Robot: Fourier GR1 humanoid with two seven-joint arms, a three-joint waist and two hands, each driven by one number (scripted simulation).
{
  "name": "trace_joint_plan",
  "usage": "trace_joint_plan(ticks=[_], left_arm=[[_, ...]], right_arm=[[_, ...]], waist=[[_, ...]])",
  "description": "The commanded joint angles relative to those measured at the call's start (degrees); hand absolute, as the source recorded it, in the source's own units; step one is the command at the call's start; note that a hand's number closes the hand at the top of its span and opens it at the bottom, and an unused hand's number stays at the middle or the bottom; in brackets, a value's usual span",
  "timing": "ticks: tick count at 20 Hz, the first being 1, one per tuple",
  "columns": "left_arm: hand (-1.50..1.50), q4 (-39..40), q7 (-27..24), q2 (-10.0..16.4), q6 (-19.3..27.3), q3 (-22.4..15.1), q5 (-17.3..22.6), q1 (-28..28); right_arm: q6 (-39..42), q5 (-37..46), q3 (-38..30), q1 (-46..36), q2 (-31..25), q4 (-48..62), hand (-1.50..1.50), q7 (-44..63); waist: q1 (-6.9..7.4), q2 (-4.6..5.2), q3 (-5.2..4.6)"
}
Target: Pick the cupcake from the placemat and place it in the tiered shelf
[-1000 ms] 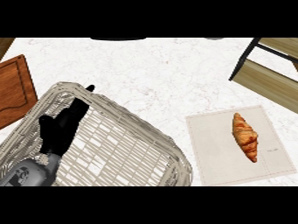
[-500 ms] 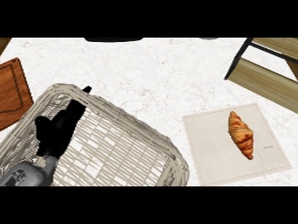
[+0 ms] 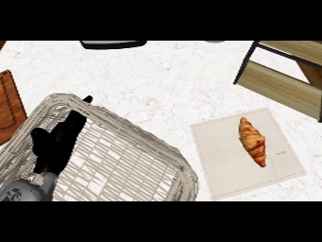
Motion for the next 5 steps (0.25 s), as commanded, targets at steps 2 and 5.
trace_joint_plan(ticks=[2,5], left_arm=[[0.0,1.19,-4.32,-0.91,3.38,0.76,-3.98,0.0],[0.0,2.02,-6.37,0.72,1.01,2.49,-3.01,1.54]], right_arm=[[15.5,-7.42,-6.02,8.31,1.25,-13.84,-1.5,4.67],[21.18,-13.42,-11.83,10.98,1.38,-21.67,-1.5,5.37]], waist=[[-1.26,-0.19,-0.08],[-1.5,-0.23,-0.15]])
